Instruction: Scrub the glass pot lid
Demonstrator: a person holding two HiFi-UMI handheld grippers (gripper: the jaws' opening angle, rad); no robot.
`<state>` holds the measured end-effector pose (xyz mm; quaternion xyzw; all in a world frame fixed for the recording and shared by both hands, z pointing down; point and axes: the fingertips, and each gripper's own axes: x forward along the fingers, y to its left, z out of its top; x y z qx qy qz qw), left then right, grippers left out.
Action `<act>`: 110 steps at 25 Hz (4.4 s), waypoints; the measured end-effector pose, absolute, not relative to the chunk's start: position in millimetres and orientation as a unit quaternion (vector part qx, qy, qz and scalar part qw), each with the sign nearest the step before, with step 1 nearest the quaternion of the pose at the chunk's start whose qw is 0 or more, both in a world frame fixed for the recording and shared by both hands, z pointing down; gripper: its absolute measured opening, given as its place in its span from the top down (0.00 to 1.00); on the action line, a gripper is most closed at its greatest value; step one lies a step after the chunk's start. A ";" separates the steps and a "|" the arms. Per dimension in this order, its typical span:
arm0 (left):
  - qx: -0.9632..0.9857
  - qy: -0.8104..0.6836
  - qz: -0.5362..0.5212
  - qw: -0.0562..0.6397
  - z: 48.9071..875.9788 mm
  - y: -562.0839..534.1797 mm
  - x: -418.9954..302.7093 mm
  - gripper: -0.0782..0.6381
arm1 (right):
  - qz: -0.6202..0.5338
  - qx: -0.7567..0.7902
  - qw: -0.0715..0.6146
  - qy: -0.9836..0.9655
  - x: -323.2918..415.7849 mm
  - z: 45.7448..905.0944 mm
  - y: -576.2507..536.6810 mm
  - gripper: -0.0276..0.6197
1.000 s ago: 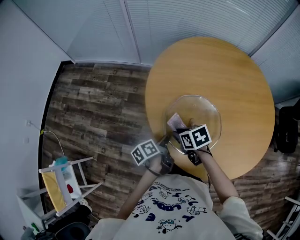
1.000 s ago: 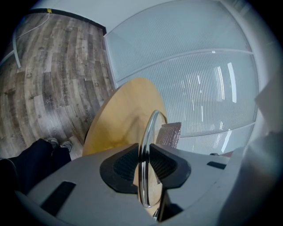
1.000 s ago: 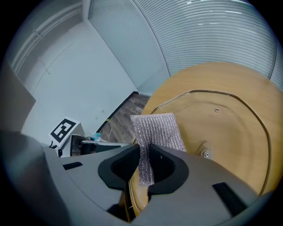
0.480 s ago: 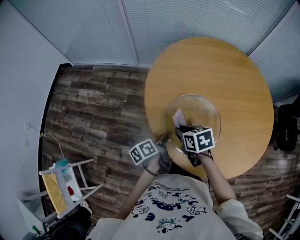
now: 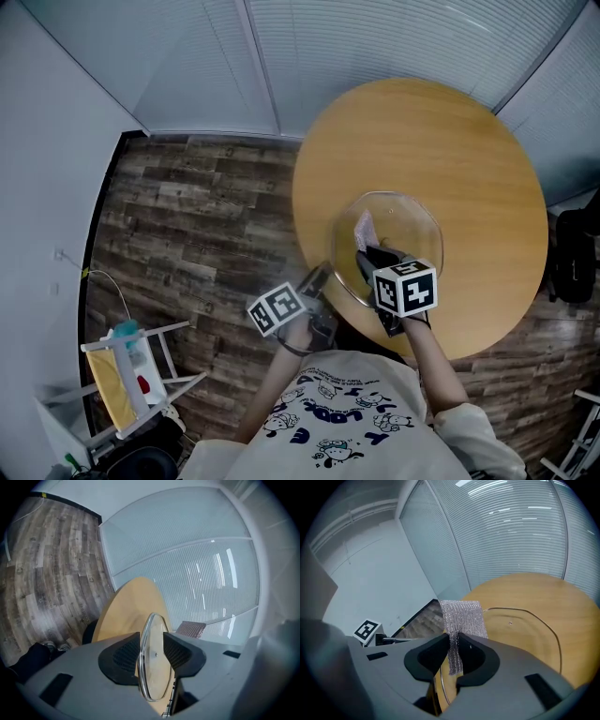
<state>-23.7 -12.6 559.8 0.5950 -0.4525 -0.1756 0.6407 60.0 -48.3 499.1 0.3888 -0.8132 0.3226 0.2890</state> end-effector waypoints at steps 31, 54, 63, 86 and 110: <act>0.808 -0.485 -0.121 0.311 375.0 -66.0 -0.9 0.81 | 0.178 0.543 0.087 -0.816 85.0 382.9 -55.8 0.84; 0.827 -0.548 -0.026 0.124 359.2 -70.4 7.1 0.81 | 0.143 0.558 0.069 -0.815 94.6 378.8 -58.1 0.84; 0.836 -0.540 -0.011 0.100 355.1 -71.7 15.3 0.81 | 0.140 0.564 0.070 -0.811 98.2 379.4 -58.9 0.84; 0.841 -0.533 -0.006 0.090 350.2 -76.3 39.3 0.81 | 0.140 0.570 0.068 -0.807 120.0 375.5 -62.0 0.84; 0.839 -0.536 -0.006 0.088 348.3 -73.7 36.7 0.81 | 0.131 0.578 0.069 -0.802 120.4 374.0 -58.0 0.84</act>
